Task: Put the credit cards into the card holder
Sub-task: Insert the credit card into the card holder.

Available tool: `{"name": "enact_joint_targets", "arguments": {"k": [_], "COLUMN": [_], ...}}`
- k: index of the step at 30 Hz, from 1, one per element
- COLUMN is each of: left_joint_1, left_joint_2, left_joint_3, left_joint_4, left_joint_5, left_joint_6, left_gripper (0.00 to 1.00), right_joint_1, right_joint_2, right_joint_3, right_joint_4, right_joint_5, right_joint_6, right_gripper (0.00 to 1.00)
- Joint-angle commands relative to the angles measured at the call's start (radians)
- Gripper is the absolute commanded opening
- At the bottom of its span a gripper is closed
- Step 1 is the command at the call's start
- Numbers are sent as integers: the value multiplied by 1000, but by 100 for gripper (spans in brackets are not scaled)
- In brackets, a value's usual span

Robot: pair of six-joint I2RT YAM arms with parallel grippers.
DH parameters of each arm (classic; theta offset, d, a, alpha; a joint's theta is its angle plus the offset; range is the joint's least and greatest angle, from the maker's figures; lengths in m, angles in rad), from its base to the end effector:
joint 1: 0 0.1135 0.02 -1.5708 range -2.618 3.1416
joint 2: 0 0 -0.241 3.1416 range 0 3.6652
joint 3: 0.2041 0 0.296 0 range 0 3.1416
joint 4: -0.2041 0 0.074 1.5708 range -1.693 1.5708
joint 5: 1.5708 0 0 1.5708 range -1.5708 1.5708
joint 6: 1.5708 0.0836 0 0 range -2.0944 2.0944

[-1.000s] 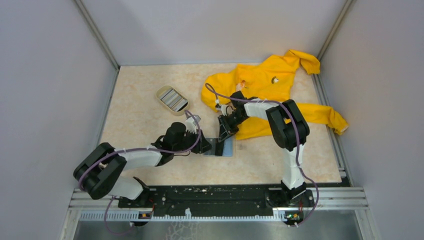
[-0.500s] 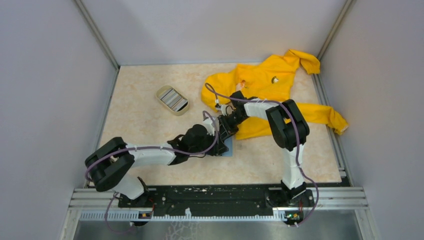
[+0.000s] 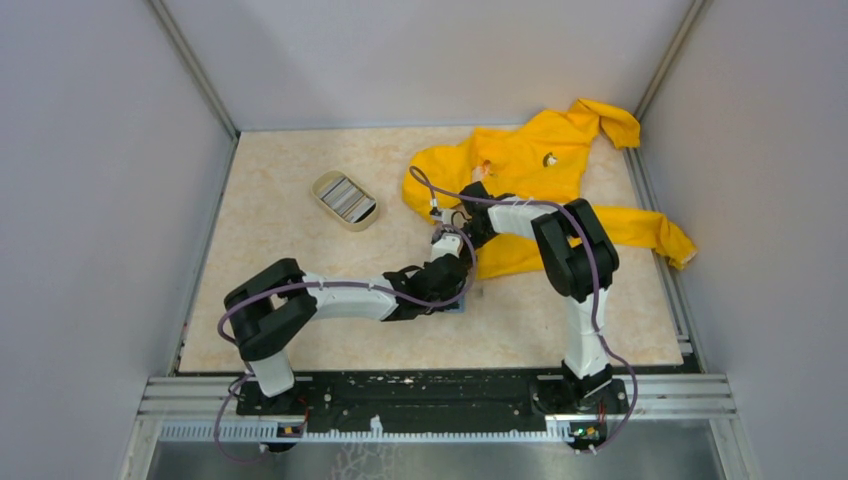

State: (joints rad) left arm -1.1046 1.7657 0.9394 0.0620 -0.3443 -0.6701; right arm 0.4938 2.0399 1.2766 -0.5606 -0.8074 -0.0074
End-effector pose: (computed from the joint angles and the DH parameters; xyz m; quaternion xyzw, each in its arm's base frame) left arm 0.2128 -0.3602 0.0718 0.1297 0.8994 -0.2003 0.3663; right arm 0.3342 0.2485 0.0436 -0.2732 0.8721 0.4056 0.0160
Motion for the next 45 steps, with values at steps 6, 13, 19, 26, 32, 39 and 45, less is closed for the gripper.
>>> {"name": "enact_joint_targets", "arguments": {"k": [6,13,19,26,32,39,45], "left_joint_1": [-8,-8,-8,-8,-8,-8,-8], "left_joint_2": [44,62,73,75,63,53,31], "left_joint_3": [56,75,93,101,95,88,71], "left_joint_4": [-117,-150,-156,-189,-207,-233,-239], "left_joint_5": [-129,-171,-181,-214,-245,-279,-301], "left_joint_6": [-2,-2,4,-8,-7,-12,-14], "left_gripper": [30,33,37,39,40,45,49], "right_joint_1": [23,23,23,23,23,23,23], "right_joint_2": [20,20,19,14,13,7,-5], "right_joint_3": [-11,-11,-8,-5,-3,0,6], "right_joint_4": [41,40,38,34,31,27,17], "right_joint_5": [57,55,50,47,44,42,45], "right_joint_6": [-36,-39,-41,-45,-49,-54,-65], "right_gripper": [22,22,23,24,24,29,35]}}
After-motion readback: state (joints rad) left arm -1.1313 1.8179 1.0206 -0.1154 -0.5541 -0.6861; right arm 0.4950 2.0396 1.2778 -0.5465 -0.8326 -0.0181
